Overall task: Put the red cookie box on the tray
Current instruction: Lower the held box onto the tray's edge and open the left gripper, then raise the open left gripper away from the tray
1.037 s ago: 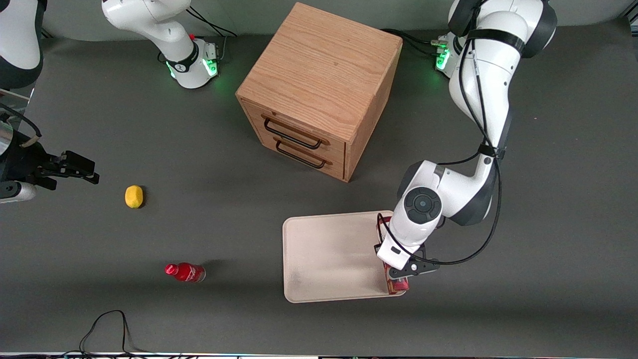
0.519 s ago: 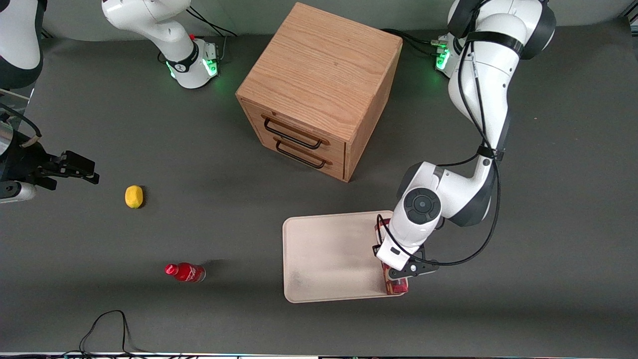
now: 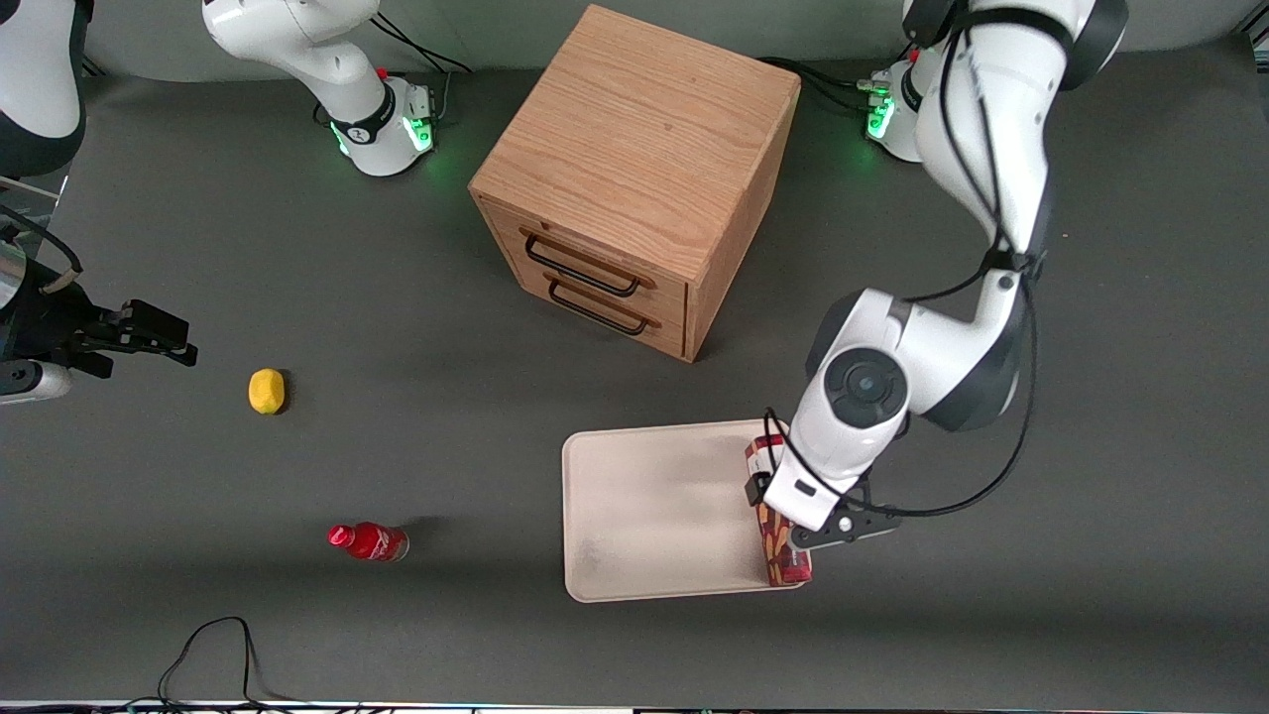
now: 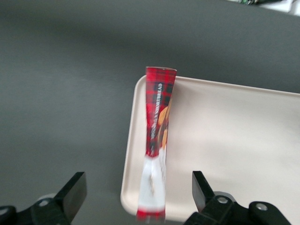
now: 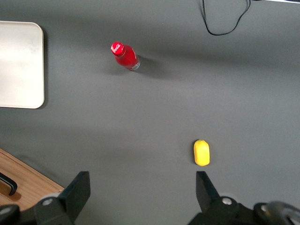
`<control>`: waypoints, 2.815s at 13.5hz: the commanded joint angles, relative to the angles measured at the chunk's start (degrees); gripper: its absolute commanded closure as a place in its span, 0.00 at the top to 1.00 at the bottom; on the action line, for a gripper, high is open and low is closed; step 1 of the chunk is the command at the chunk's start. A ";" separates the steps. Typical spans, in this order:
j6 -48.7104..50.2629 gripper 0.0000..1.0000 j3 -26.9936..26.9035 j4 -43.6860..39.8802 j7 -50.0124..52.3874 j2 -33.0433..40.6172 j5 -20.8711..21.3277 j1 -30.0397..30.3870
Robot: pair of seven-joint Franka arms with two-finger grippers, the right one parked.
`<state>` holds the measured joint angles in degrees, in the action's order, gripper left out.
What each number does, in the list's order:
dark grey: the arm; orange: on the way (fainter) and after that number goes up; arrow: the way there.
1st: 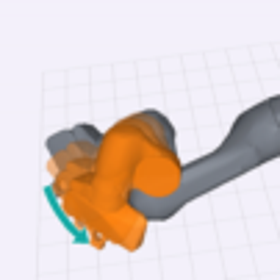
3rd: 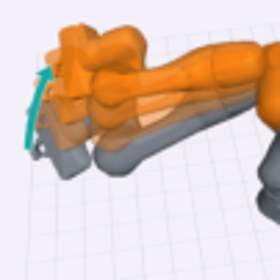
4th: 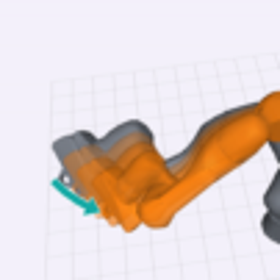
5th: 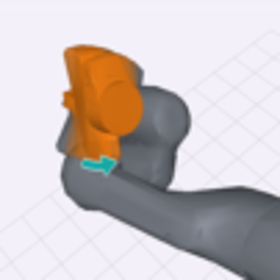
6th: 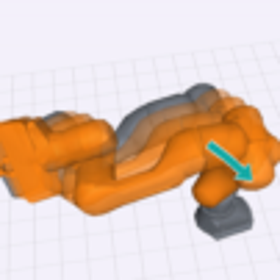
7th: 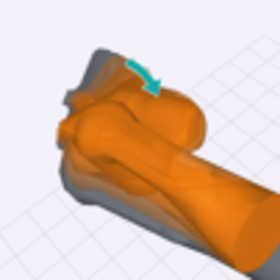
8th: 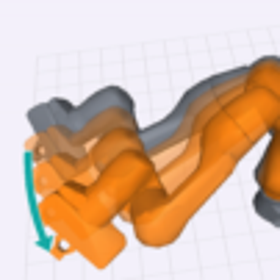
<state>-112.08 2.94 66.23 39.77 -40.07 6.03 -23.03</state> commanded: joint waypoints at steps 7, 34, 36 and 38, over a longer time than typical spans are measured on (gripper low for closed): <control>16.88 1.00 2.51 2.24 -0.22 20.80 -0.32 1.85; 23.04 1.00 2.07 18.94 -31.42 39.28 -5.15 24.97; 23.49 1.00 0.49 19.02 -31.51 39.28 -5.15 23.39; 23.49 1.00 -0.04 19.11 -31.51 39.28 -5.24 23.12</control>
<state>-89.55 4.38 84.94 7.90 -1.67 1.25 1.52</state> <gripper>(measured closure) 0.000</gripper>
